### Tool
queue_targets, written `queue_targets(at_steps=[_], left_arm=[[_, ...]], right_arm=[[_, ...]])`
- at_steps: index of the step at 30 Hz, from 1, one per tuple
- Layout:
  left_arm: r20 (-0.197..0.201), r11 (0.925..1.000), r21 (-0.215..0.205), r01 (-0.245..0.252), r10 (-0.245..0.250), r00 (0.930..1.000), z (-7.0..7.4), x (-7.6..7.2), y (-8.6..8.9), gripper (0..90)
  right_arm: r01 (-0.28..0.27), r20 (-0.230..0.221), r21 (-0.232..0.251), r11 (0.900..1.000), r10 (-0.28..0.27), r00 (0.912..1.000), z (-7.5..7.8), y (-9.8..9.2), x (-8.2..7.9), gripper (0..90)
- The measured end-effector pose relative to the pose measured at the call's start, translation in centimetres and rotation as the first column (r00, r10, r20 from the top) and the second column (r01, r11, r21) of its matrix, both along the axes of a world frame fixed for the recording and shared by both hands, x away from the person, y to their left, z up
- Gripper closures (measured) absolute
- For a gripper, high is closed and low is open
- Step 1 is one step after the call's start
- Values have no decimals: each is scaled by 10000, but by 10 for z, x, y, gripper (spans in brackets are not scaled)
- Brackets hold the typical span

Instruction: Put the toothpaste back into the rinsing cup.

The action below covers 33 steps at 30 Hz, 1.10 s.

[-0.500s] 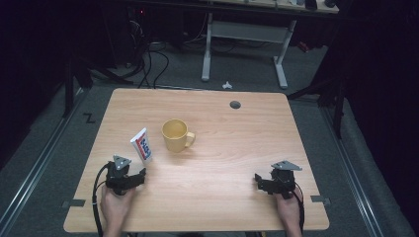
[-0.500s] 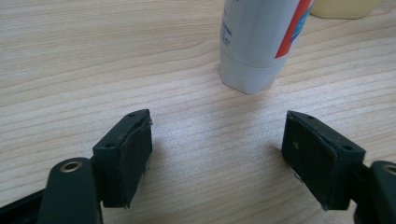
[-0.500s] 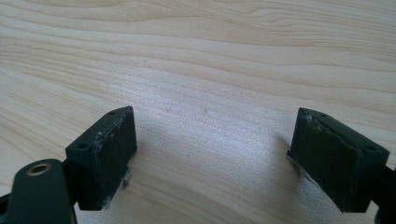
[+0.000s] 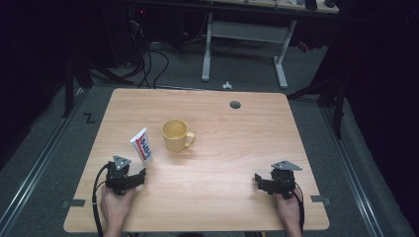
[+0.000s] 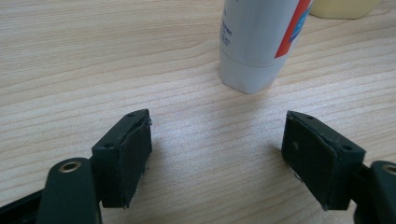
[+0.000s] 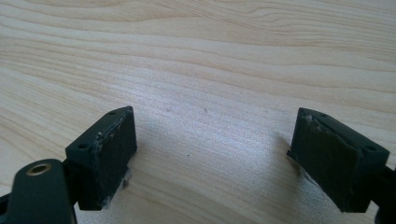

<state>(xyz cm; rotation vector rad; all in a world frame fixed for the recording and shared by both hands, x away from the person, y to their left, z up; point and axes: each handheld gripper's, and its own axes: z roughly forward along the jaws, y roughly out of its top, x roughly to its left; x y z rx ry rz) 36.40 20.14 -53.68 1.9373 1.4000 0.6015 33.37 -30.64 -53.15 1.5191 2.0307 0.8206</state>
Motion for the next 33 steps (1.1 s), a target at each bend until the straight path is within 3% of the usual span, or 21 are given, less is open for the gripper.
queue_targets(at_steps=[10,16,26,31,33], left_arm=[[5,10000,-23,-49,49,10000,0,-1,0,256],[-105,9998,12,189,-189,9998,0,1,-2,190],[-161,10000,19,28,-28,9999,0,1,-5,162],[-269,9999,93,-137,139,9995,1,2,-7,166],[-372,9999,71,-132,135,9992,3,3,-7,210]], right_arm=[[0,-3,5,10000,0,10000,0,0,0,143],[2,-3,5,10000,-2,10000,0,0,0,143],[0,-5,11,10000,0,10000,0,0,0,144],[9,-11,18,10000,-9,10000,0,0,0,144],[5,-5,7,10000,-5,10000,0,0,0,144]])
